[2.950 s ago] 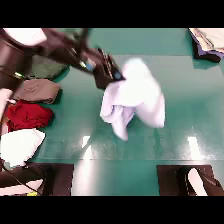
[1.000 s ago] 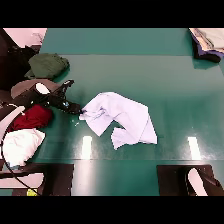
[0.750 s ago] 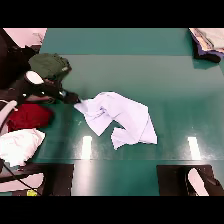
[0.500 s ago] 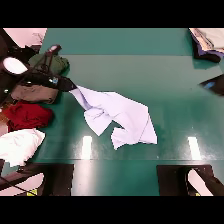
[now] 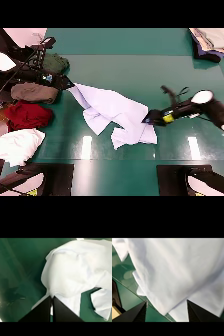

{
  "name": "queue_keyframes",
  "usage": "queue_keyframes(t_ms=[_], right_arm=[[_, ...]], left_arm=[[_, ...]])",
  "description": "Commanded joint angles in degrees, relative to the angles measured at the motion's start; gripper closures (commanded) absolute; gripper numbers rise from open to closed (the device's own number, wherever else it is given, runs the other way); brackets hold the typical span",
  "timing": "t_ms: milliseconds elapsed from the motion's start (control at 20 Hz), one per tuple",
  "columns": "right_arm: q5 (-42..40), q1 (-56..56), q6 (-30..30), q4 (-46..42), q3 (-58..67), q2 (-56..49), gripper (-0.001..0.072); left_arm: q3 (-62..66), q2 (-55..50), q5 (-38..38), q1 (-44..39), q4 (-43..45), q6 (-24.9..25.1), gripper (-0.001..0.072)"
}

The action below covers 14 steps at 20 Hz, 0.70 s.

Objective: Fold the shirts.

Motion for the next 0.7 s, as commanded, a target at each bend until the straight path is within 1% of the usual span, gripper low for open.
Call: queue_keyframes(t_ms=[0, 50, 100, 200, 300, 400, 500, 650], right_arm=[[-3.15, 6.73, 1.68, 0.07, -1.07, -4.39, 0.0168], [-3.39, 7.02, 1.68, 0.07, -1.07, -4.48, 0.0189], [-3.67, 7.04, 1.68, 0.07, -1.03, -4.37, 0.0275], [-4.28, 6.99, 1.36, 0.02, -0.94, -4.15, 0.0682], [-6.49, 6.97, 0.44, 0.0, -0.85, -2.56, 0.0695], [-6.84, 5.73, 0.37, -2.1, 2.69, 1.88, 0.0696], [-6.58, 2.14, 0.52, -5.51, 10.67, 8.57, 0.0696], [-10.21, -5.97, 2.16, -10.6, 25.83, 18.03, 0.0696]], left_arm=[[0.09, 0.13, -0.59, 0.0, 0.02, -0.35, 0.0686], [0.09, 0.13, -0.61, 0.0, 0.02, -0.37, 0.0686], [0.09, 0.13, -0.68, 0.0, 0.0, -0.37, 0.0686], [0.11, 0.15, -0.66, 0.0, -0.02, -0.42, 0.0686], [0.2, 0.28, -0.02, 0.0, 0.02, -1.44, 0.0687], [2.69, 1.79, 3.06, 0.17, 1.64, -2.47, 0.0688], [9.16, 4.96, 5.49, 0.17, 3.08, -3.34, 0.0688], [22.01, 10.27, 5.05, 0.17, 2.6, -3.37, 0.0687]])
